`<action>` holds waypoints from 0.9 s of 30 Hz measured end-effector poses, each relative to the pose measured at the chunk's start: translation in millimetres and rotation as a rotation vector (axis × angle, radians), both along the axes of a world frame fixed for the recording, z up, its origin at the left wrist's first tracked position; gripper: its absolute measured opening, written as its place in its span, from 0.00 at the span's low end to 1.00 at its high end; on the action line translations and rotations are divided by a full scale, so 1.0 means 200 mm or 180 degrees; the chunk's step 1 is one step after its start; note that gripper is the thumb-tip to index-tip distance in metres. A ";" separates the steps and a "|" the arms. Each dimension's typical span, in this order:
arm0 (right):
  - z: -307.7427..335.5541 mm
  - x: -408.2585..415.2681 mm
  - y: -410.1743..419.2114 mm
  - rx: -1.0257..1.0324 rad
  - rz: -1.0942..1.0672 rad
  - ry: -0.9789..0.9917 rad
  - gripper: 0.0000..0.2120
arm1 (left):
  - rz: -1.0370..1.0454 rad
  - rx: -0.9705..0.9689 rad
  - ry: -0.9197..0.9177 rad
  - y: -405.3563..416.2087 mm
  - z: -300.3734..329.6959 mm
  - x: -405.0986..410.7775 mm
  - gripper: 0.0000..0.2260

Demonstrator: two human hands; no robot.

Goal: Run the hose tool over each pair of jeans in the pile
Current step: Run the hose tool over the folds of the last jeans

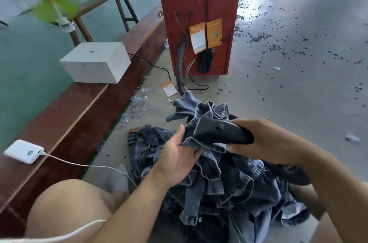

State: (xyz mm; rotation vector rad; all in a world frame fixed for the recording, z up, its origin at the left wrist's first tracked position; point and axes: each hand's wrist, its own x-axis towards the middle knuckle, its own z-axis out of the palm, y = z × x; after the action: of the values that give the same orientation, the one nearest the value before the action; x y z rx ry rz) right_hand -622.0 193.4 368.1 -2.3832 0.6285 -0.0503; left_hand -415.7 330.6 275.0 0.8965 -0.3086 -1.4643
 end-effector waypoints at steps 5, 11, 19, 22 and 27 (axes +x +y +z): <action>-0.01 0.10 -0.03 0.0010 -0.0924 -0.0701 0.08 | -0.0133 0.0005 -0.0176 0.01 -0.02 -0.07 0.24; 0.12 -0.12 -0.14 0.0287 -0.1000 -0.0902 0.06 | 0.0179 -0.0096 0.0045 -0.01 0.00 -0.04 0.27; 0.05 0.02 -0.01 0.0048 -0.0212 -0.0074 0.05 | 0.0293 -0.0188 0.0146 -0.02 -0.02 -0.10 0.26; 0.04 0.00 -0.06 0.0157 -0.0623 -0.0080 0.04 | 0.0367 -0.0290 0.0514 -0.02 -0.02 -0.08 0.27; 0.03 -0.03 -0.08 0.0298 -0.0723 -0.0157 0.04 | 0.0297 -0.0348 0.0736 -0.03 -0.03 -0.07 0.28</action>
State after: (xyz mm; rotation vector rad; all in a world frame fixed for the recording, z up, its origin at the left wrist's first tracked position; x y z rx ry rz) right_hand -628.9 177.7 375.1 -2.2047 0.8565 -0.1739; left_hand -428.9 325.4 269.8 0.6383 -0.1708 -1.4342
